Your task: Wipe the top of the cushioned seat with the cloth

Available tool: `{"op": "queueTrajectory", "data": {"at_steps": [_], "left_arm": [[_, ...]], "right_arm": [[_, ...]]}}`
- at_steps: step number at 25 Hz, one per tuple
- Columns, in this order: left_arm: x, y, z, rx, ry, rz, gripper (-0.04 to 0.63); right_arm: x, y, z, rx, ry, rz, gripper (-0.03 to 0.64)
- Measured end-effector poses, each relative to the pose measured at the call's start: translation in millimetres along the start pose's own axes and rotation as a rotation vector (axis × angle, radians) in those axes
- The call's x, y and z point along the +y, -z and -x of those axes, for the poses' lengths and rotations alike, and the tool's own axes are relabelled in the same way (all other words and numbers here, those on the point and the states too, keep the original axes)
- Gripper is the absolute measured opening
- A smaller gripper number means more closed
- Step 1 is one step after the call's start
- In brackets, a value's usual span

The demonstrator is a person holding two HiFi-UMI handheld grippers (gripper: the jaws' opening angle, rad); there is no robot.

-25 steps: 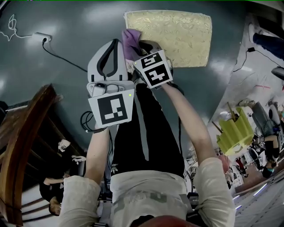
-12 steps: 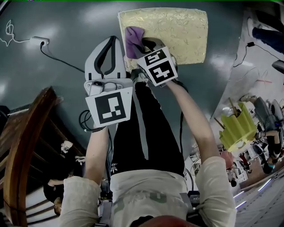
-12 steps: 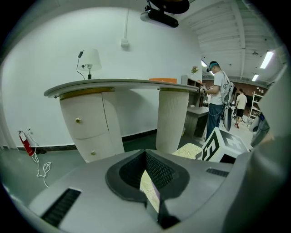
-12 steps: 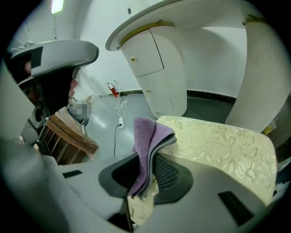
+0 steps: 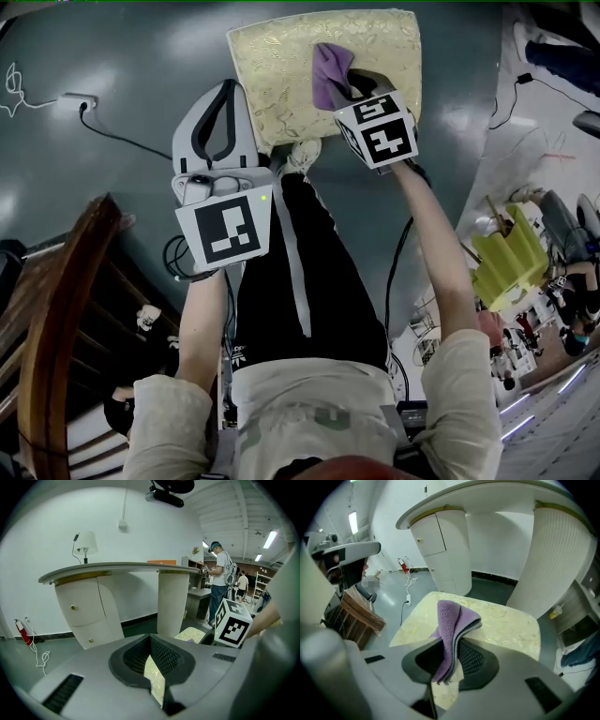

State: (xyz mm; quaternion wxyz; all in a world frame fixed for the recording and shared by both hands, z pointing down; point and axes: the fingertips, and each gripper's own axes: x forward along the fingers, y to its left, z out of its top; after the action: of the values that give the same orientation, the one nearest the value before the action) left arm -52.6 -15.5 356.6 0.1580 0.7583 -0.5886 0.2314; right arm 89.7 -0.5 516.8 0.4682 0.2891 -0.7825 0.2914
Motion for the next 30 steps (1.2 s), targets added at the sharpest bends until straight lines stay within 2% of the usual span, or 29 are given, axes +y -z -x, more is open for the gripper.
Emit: {"op": "queueTrajectory", "data": {"at_steps": [7, 12, 18, 30], "left_arm": [[-16.8, -2.6, -12.9, 0.005, 0.028, -0.025, 0.006], [-29.7, -9.2, -18.8, -0.015, 0.055, -0.036, 0.006], [-36.2, -11.7, -20.8, -0.016, 0.064, -0.066, 0.006], [-31.7, -9.7, -20.3, -0.013, 0.054, -0.072, 0.006]], "right_arm": [[-93.4, 39.2, 34.0, 0.068, 0.160, -0.040, 0.087], [-135.7, 56.7, 51.0, 0.104, 0.241, -0.062, 0.087], [-153.4, 61.3, 56.5, 0.143, 0.282, -0.041, 0.087], [-183.6, 74.1, 62.7, 0.154, 0.382, -0.111, 0.086]]}}
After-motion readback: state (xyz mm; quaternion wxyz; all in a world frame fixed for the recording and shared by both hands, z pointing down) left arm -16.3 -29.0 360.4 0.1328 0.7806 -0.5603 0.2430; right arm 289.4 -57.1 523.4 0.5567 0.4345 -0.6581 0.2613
